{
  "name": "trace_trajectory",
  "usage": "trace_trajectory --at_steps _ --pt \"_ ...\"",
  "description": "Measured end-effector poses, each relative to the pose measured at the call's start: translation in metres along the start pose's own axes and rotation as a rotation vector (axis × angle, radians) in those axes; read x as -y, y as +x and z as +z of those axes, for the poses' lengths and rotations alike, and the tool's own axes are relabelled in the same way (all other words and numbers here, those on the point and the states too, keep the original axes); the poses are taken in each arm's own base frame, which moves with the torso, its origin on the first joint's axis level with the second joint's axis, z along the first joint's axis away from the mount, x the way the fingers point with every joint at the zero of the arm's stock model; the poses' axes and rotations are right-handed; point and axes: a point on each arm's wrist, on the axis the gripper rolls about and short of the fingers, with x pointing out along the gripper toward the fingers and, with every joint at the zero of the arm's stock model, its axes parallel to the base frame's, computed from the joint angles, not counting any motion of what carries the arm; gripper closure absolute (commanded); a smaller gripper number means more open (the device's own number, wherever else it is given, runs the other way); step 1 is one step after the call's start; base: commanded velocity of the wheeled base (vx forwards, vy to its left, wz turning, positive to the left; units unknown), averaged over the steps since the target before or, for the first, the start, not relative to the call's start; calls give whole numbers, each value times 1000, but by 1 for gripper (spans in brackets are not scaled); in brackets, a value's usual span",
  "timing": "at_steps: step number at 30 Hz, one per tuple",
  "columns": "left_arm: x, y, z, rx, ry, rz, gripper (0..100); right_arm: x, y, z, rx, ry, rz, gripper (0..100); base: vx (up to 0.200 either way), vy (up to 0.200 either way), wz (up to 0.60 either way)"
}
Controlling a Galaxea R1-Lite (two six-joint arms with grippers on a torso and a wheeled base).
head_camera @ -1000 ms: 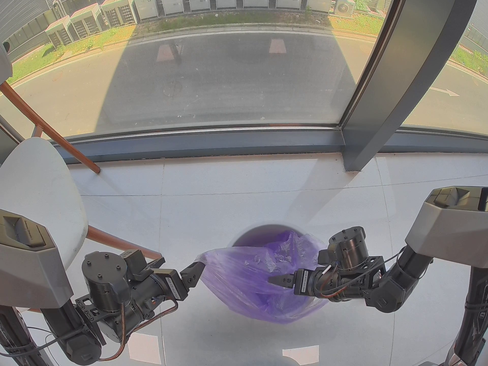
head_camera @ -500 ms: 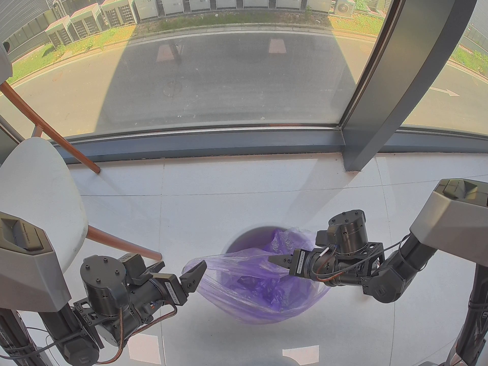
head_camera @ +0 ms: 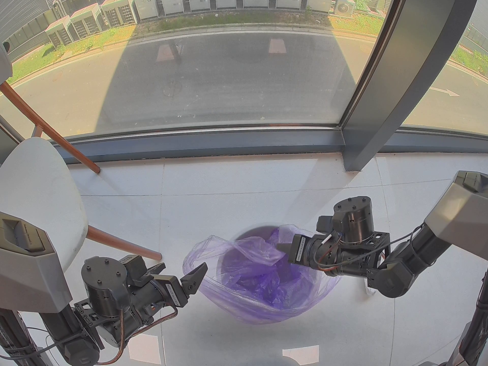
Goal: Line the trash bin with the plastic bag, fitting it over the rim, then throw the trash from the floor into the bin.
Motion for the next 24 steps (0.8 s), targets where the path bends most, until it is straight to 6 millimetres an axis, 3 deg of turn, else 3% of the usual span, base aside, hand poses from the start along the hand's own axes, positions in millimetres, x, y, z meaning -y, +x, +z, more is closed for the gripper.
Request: trace_trajectory --at_steps 10,24 --pt "8 -2 -4 -14 10 -35 0 -15 14 38 116 -8 70 100 0 0 0" --pt "10 -8 -6 -28 16 -45 0 -17 58 74 206 -17 105 100 0 0 0"
